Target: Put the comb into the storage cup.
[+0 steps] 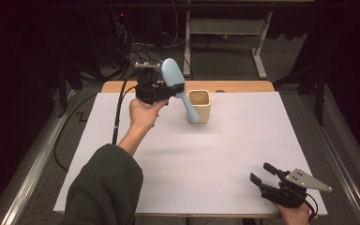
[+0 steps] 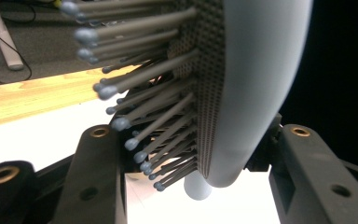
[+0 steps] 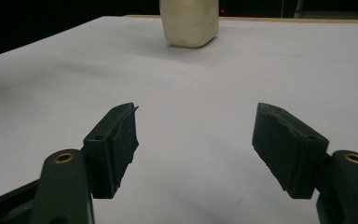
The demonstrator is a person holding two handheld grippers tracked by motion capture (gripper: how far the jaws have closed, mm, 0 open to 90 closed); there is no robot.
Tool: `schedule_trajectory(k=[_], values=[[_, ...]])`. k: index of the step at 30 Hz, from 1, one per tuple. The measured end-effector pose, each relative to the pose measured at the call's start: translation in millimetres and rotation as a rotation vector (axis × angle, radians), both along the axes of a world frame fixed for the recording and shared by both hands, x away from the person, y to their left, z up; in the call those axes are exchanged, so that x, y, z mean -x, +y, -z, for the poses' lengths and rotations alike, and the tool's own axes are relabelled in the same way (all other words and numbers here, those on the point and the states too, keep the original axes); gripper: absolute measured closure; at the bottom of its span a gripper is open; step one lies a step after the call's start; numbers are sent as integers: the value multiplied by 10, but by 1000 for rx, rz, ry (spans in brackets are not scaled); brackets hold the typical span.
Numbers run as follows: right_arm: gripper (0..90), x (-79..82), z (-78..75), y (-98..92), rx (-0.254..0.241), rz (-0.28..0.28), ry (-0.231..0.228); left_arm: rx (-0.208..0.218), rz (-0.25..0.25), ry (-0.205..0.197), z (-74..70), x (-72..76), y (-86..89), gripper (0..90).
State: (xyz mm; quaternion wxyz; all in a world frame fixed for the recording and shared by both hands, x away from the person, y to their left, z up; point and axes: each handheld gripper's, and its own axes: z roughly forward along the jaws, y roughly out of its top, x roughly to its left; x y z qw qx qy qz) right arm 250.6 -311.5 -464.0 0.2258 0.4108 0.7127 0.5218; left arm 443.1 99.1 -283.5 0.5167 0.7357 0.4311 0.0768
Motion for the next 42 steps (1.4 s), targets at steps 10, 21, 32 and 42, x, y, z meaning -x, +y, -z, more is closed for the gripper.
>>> schedule_trajectory(k=[10, 21, 32, 42], values=[[314, -10, 4, 0, 6, 4, 8, -34, -4, -16, -60, -118, -154, 532], [312, -18, 7, -6, -8, -2, 8, -6, -29, -19, -65, -264, -183, 532], [308, -24, 7, -19, -17, -3, 7, -9, -82, -13, -51, -406, -193, 532], [307, -28, 12, -18, -18, -4, 11, -37, -110, -32, -73, -497, -214, 531]])
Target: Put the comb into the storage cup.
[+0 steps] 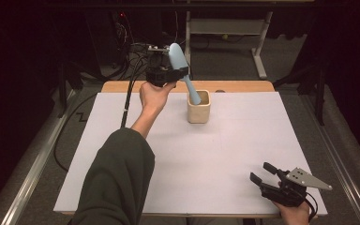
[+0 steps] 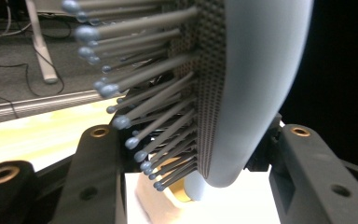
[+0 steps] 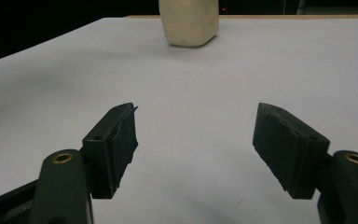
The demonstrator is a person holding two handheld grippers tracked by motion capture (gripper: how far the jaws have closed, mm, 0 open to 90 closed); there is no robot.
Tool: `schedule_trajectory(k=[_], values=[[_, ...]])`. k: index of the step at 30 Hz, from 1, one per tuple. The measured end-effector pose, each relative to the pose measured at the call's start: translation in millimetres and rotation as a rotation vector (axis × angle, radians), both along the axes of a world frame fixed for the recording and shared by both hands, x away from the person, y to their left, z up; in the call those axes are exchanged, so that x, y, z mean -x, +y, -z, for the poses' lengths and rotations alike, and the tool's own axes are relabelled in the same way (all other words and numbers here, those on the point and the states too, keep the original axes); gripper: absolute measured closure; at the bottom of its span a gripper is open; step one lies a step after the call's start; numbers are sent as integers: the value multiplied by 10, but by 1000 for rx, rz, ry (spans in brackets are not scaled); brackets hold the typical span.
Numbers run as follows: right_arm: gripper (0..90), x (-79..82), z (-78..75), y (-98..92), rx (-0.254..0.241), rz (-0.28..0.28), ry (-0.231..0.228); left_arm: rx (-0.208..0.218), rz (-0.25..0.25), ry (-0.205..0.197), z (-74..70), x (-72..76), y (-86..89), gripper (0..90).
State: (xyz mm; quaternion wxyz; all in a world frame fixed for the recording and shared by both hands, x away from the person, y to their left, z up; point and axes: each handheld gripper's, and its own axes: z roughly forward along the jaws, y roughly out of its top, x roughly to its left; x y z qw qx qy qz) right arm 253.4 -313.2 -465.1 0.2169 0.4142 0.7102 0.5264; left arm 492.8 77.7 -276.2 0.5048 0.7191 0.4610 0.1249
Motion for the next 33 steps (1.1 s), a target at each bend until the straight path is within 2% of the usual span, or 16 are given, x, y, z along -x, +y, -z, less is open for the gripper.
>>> schedule_trajectory(k=[4, 7, 14, 33], values=[[307, -1, 1, 1, 2, 2, 0, 3, -10, -2, 35, -34, -19, 531], [308, 0, 0, 2, 5, 2, -2, -24, -15, -14, 72, -48, -61, 531], [309, 4, 0, 8, 8, 7, 1, -18, -18, -4, 137, -95, -102, 530], [311, 11, 0, 11, 13, -1, -1, -43, -7, 27, 286, -153, -235, 527]])
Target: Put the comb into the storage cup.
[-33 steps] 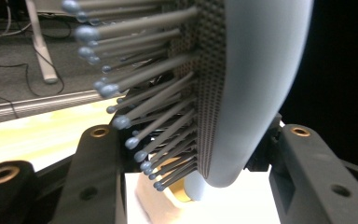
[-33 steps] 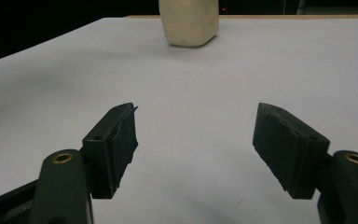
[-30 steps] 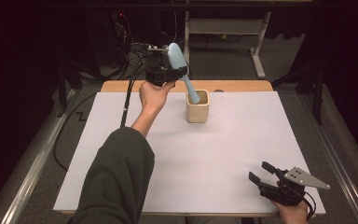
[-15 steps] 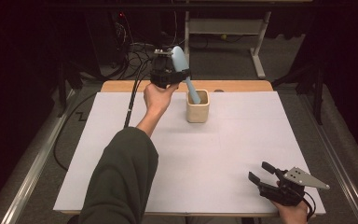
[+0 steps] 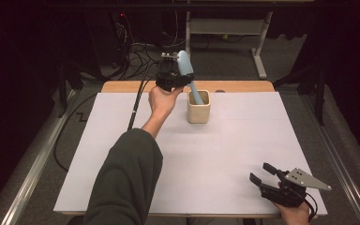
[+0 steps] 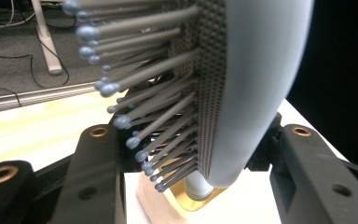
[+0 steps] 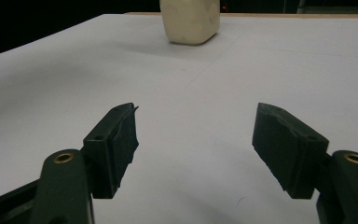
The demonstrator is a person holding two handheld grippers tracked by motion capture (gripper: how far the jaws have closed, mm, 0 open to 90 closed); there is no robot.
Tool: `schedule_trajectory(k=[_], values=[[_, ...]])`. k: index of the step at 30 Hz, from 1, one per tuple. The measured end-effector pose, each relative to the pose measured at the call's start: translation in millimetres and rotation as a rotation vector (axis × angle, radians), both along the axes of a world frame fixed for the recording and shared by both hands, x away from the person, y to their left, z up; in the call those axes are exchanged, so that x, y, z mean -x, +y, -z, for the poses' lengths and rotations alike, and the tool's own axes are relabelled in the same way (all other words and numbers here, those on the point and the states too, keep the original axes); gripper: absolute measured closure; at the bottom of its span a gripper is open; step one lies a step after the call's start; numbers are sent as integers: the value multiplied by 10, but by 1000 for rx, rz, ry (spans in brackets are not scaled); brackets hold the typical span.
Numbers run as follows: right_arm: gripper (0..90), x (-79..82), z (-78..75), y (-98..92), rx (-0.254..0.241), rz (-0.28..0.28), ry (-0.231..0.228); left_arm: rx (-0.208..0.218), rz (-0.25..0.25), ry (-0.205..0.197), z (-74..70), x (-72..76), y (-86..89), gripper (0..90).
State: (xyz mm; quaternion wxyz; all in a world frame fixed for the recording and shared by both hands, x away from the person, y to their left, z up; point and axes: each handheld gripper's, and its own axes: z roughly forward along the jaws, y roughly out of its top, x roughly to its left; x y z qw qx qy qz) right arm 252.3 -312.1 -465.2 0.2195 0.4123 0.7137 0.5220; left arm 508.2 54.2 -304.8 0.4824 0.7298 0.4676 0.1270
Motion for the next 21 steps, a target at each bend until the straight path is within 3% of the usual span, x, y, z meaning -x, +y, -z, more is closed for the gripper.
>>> schedule_trajectory(k=[21], values=[[311, 3, -3, 2, 3, -2, -7, -3, 4, 34, 179, -36, -22, 520]])
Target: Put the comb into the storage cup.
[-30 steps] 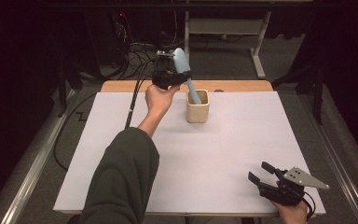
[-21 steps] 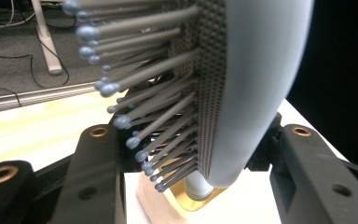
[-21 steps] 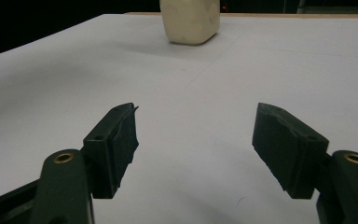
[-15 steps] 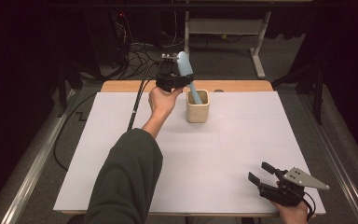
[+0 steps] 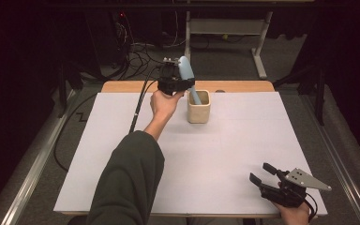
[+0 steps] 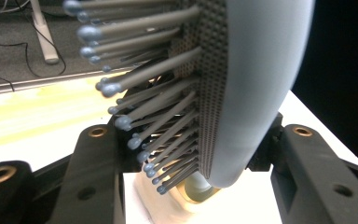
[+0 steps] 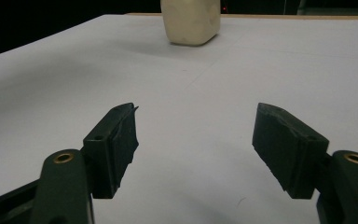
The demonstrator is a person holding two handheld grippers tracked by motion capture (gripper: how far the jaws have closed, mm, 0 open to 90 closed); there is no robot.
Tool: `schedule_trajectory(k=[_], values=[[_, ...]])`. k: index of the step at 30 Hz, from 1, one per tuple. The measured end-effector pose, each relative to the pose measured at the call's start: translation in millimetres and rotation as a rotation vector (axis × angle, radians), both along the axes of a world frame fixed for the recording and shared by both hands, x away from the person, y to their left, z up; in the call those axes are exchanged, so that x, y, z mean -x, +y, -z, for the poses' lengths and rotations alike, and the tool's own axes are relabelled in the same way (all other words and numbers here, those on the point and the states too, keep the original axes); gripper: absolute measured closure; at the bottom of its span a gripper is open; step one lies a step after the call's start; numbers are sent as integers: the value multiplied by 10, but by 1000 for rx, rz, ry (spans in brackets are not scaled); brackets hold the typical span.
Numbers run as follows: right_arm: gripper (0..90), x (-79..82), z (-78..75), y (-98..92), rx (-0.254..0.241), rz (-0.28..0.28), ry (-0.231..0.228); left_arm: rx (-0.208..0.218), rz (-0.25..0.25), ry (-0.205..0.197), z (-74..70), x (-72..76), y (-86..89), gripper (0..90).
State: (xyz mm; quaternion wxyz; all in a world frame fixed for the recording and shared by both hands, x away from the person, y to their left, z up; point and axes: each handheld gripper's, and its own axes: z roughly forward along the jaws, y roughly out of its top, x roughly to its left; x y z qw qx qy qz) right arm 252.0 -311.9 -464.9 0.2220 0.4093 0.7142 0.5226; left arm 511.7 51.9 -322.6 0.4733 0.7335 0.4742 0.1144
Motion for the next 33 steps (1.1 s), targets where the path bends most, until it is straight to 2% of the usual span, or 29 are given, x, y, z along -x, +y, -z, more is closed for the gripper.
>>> schedule_trajectory(k=[14, 22, 33], values=[[311, 1, -1, 0, -2, 2, 2, 0, 9, 23, 93, -10, -23, 516], [311, 3, -1, 2, -3, 3, 4, 24, -9, 41, 183, -28, 11, 513], [312, 2, -1, 3, -2, 2, 5, -1, -8, 41, 260, -34, -43, 506]])
